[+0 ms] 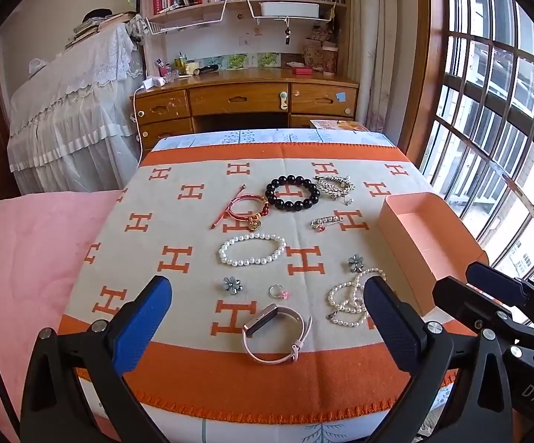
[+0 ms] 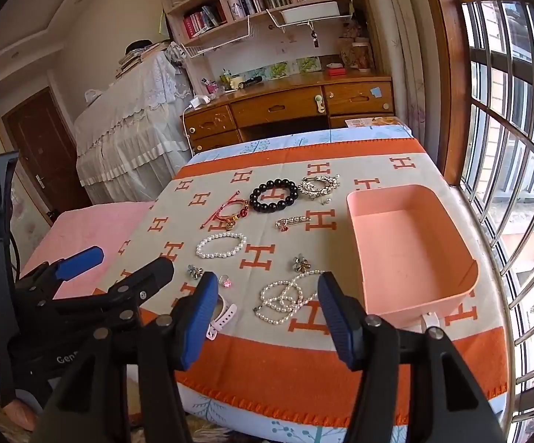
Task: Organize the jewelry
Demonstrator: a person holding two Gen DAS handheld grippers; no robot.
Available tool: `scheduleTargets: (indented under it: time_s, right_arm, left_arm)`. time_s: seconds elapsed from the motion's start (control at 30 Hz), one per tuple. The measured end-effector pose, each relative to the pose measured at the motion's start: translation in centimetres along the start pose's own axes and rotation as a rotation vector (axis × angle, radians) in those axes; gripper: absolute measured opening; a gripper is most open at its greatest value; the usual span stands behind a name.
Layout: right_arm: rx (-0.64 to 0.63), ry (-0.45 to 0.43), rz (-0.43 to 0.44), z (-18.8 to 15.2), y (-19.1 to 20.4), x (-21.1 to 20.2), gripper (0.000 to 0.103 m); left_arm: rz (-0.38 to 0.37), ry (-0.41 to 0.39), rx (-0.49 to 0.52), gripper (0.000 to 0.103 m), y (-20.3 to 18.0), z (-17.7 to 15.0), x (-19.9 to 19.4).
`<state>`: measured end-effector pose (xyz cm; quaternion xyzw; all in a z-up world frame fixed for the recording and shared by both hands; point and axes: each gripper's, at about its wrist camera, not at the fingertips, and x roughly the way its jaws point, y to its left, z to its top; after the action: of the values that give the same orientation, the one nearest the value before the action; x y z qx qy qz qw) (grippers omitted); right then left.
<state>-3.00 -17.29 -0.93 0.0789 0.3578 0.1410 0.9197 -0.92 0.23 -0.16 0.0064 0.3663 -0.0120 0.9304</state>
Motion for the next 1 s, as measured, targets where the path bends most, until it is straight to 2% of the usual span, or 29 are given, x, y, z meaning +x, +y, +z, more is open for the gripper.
scheduleTargets:
  time_s: [1.0]
  right_arm:
    - [0.005, 0.01, -0.001, -0.4, 0.12, 0.5, 0.057]
  left_arm:
    - [-0.001, 0.031, -0.002, 0.102, 0.77, -0.49, 0.97]
